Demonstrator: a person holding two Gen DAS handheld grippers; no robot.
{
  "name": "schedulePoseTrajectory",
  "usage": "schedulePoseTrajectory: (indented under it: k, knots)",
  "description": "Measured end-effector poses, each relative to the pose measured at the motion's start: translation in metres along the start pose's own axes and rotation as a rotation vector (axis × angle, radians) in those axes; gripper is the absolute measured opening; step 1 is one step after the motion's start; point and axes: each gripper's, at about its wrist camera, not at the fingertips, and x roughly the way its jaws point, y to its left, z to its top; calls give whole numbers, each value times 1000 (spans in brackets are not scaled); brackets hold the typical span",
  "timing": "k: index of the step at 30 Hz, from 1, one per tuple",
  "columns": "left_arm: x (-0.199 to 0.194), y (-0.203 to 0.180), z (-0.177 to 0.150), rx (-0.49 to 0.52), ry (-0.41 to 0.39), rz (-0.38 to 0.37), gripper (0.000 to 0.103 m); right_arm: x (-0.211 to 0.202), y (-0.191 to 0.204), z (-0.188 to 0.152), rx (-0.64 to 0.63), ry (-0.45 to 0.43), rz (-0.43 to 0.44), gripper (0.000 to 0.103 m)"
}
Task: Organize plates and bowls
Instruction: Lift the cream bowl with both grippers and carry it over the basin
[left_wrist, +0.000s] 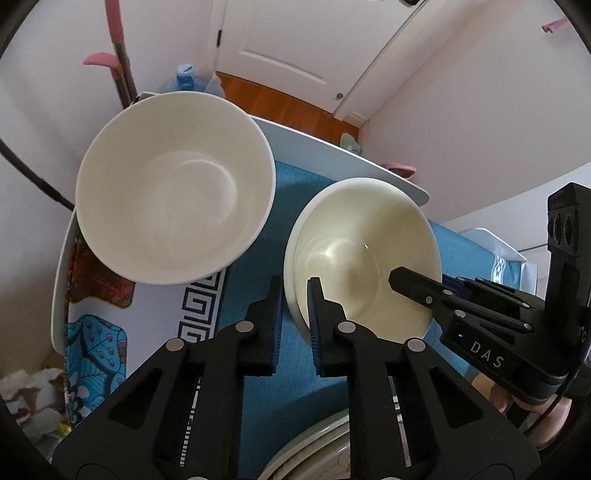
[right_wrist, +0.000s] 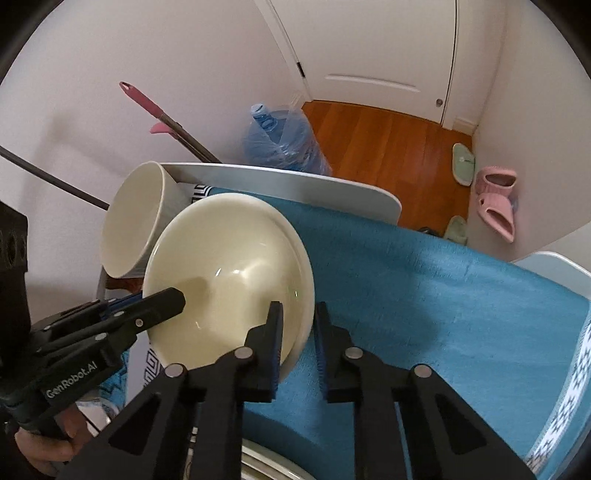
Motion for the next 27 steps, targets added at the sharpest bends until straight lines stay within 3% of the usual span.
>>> schedulePoseTrajectory:
  k: [12, 19, 27]
  knots:
    - [-22, -25, -3, 96, -39, 30, 11, -26, 1, -4, 10, -66, -25, 15]
    - [-58, -53, -10, 191, -90, 3, 11, -73, -1, -21, 52, -159, -51, 15]
    - [-93, -116, -35, 346, -119, -60, 11, -138, -21, -65, 147, -261, -101, 15]
